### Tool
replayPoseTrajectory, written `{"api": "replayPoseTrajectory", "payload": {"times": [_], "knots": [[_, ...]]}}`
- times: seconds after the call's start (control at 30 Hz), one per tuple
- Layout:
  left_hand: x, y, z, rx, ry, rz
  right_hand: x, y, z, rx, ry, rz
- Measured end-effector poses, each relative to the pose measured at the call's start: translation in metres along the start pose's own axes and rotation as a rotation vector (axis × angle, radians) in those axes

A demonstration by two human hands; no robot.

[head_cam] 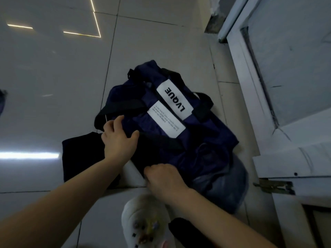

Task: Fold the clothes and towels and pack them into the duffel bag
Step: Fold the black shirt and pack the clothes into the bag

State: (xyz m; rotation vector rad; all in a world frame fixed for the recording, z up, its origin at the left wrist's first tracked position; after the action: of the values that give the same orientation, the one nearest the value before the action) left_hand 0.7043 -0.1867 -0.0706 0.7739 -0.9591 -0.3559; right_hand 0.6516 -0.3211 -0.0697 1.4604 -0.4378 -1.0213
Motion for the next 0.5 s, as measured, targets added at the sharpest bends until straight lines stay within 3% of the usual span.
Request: {"api": "replayPoseTrajectory", "payload": {"times": [0.07, 0.17, 0.3, 0.37, 0.5], "knots": [[0.002, 0.000, -0.001, 0.034, -0.099, -0.152, 0.005, 0.034, 0.010, 0.221, 0.004, -0.113], [0.031, -0.011, 0.003, 0.078, -0.500, -0.398, 0.049, 0.086, 0.008, 0.463, -0.122, -0.130], [0.082, -0.043, 0.008, -0.194, -0.894, -0.558, 0.125, 0.101, -0.017, 0.276, -0.462, 0.076], [0.092, -0.056, 0.013, -0.276, -1.034, -0.635, 0.141, 0.100, -0.026, 0.231, -0.488, 0.127], [0.103, -0.060, 0.006, -0.216, -1.158, -0.781, 0.148, 0.108, -0.048, 0.221, -0.420, 0.144]]}}
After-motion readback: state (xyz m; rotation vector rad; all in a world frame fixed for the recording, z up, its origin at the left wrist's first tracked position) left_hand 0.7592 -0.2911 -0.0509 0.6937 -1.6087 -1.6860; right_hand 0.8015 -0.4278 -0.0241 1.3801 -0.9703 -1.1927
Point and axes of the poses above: each hand's wrist, its own z-axis away from the middle knuckle, its own y-axis out of the back of the hand, x = y × z, the point moved 6 cm from there along -z, towards the middle knuckle, and after that the axes turned 6 degrees about -z, right-handed, at the moved point
